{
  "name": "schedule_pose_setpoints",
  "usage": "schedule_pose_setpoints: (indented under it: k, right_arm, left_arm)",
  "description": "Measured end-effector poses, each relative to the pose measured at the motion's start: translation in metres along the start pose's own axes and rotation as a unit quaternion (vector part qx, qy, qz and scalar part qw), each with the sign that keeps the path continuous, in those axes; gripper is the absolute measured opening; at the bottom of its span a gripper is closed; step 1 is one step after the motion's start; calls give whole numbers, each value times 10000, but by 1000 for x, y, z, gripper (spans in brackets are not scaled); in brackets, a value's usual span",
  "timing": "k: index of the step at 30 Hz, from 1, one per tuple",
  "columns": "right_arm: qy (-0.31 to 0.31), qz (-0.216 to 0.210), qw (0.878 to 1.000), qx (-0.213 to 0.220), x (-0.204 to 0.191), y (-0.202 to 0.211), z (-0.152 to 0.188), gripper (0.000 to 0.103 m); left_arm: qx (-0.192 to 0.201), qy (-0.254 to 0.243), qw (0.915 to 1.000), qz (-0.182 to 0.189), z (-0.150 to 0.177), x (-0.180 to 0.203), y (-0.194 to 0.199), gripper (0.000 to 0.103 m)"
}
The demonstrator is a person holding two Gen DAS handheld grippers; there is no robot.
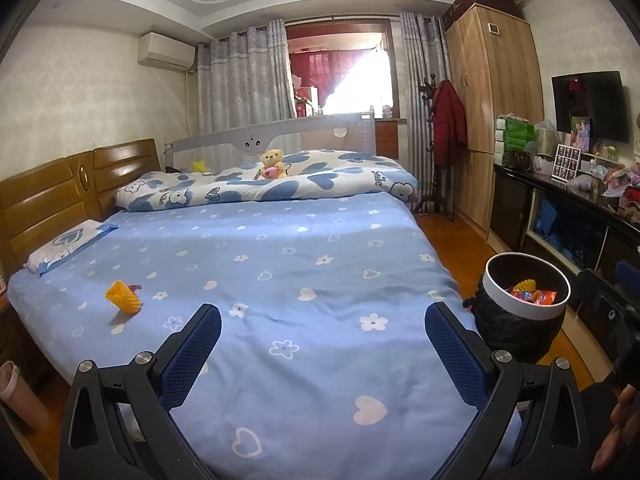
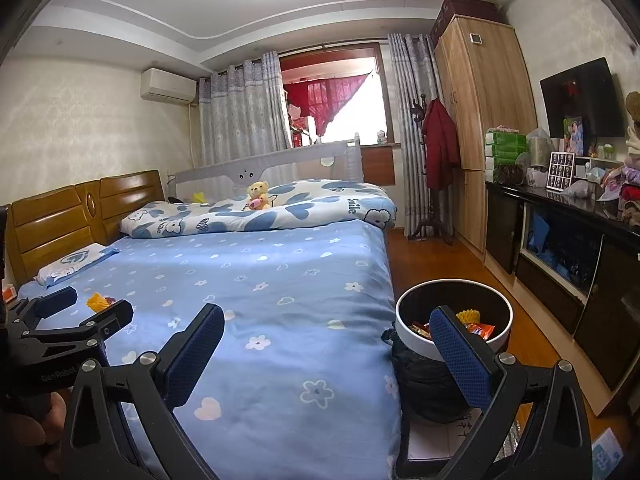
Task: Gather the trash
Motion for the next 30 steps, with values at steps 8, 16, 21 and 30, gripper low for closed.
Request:
schedule_pose_setpoints:
  k: [8, 16, 21, 30]
  right_arm:
    - [0, -3, 10000, 0, 0, 0, 0, 103]
    - [-3, -21, 10000, -7, -1, 0, 0, 103]
    - [-16, -19, 10000, -6, -1, 1, 0, 103]
    - [3, -19, 10000, -13, -1, 1, -1, 103]
  left_arm:
    - [13, -3, 10000, 52, 2, -4, -1, 102]
    - [7, -21, 10000, 74, 1, -4, -2, 102]
    - [11, -35, 10000, 87, 1, -3, -2, 102]
    - [4, -52, 9999, 112, 0, -3, -2, 102]
Point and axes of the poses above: each gripper's, at about its wrist camera, not at the fingertips, and y roughly against the way its jaws point, x to its right, z to its underside, the point moved 2 cm from there along -y, roughly the way its jaws point, and after that the axes turned 7 degrees about x, right-handed, at the moved point
